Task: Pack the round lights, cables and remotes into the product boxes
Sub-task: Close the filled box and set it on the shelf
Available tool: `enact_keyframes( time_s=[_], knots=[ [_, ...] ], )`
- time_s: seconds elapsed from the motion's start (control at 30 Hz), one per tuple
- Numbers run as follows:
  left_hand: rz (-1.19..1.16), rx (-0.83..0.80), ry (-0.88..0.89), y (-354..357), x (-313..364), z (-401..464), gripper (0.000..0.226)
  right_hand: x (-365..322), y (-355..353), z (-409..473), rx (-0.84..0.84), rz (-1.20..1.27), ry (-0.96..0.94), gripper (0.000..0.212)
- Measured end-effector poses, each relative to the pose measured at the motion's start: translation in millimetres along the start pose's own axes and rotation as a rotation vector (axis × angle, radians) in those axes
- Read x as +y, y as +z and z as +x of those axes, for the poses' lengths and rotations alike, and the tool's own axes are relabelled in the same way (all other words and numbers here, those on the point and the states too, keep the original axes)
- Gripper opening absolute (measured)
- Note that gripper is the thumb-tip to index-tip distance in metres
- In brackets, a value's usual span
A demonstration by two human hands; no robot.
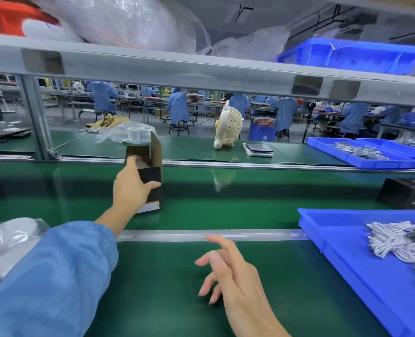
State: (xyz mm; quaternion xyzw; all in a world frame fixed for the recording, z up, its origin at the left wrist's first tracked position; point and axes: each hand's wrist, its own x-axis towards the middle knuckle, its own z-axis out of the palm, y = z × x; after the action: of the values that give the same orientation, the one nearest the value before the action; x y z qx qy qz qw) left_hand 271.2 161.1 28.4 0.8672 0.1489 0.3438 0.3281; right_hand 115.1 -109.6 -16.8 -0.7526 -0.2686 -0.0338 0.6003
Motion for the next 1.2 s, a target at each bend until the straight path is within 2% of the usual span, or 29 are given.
enact_keyframes(
  time_s=[0.07, 0.13, 0.2, 0.3, 0.37, 0.43, 0.5, 0.57, 0.63, 0.7, 0.73, 0.8, 0.83, 0.9, 0.97, 1.0, 1.03, 1.1, 1.13, 1.2],
  knots=[
    [-0.001, -0.011, 0.024, -6.6, -2.1, -1.1, 0.058, -1.2, -0.3, -1.1, -0.017, -0.009, 0.011, 0.031],
    [0.109, -0.053, 0.075, -16.5, 3.5, -1.0, 0.042, -0.8, 0.5, -1.3, -0.029, -0.022, 0.026, 0.028],
    [0.142, -0.073, 0.113, -29.7, 13.1, -3.5, 0.038, 0.3, 2.2, -1.9, -0.033, -0.049, 0.047, 0.027],
    [0.068, -0.097, 0.150, -57.0, 41.8, -16.8, 0.032, -5.2, -4.8, -1.7, -0.037, -0.136, 0.039, 0.031],
    [0.079, -0.125, 0.208, -75.6, 64.8, -35.0, 0.029, -14.2, -23.6, 2.0, -0.047, -0.325, 0.007, 0.037],
    [0.096, -0.140, 0.257, -91.5, 84.0, -59.8, 0.027, -27.0, -55.6, 10.7, -0.082, -0.655, 0.007, 0.035],
    [0.082, -0.159, 0.292, -102.4, 98.9, -88.8, 0.025, -42.9, -97.9, 19.2, -0.134, -0.906, 0.121, 0.030],
    [0.063, -0.157, 0.327, -106.9, 114.9, -120.1, 0.024, -54.7, -143.1, 26.1, -0.173, -1.033, 0.270, 0.021],
    [0.027, -0.177, 0.373, -106.5, 134.5, -148.1, 0.024, -51.9, -192.9, 33.9, -0.078, -1.143, 0.373, 0.015],
    [-0.119, -0.254, 0.404, -105.3, 156.9, -168.1, 0.021, -33.9, -240.3, 31.6, 0.051, -1.338, 0.468, 0.023],
    [-0.215, -0.332, 0.396, -106.7, 165.7, -175.1, 0.016, -19.4, -261.1, 25.0, 0.060, -1.425, 0.534, 0.031],
    [-0.286, -0.492, 0.441, -112.3, 173.3, -188.3, 0.019, 14.7, -294.2, 4.6, -0.050, -1.580, 0.668, 0.054],
    [-0.251, -0.511, 0.525, -116.8, 168.6, -193.5, 0.024, 31.9, -304.2, -5.7, -0.130, -1.637, 0.707, 0.063],
    [-0.098, -0.324, 0.774, -129.0, 148.9, -193.8, 0.032, 49.8, -311.3, -14.8, -0.218, -1.682, 0.684, 0.065],
    [0.004, -0.055, 0.908, -137.6, 108.1, -184.1, 0.038, 48.5, -307.2, -8.1, -0.249, -1.769, 0.506, 0.052],
    [0.014, 0.016, 0.864, -142.2, 84.9, -177.5, 0.041, 46.6, -301.5, -4.5, -0.247, -1.817, 0.455, 0.043],
    [-0.009, 0.039, 0.742, -148.4, 66.1, -171.5, 0.049, 46.0, -297.6, -1.6, -0.208, -1.845, 0.422, 0.036],
    [-0.054, 0.033, 0.519, -161.7, 36.5, -170.9, 0.072, 43.1, -293.1, -0.2, -0.093, -1.856, 0.374, 0.025],
    [-0.048, 0.025, 0.523, -166.7, 25.3, -177.2, 0.068, 40.1, -291.4, -1.3, 0.006, -1.796, 0.367, 0.027],
    [0.079, 0.082, 0.701, -160.5, 21.6, -192.5, 0.040, 25.7, -285.8, -3.7, 0.280, -1.432, 0.329, 0.037]
  ],
)
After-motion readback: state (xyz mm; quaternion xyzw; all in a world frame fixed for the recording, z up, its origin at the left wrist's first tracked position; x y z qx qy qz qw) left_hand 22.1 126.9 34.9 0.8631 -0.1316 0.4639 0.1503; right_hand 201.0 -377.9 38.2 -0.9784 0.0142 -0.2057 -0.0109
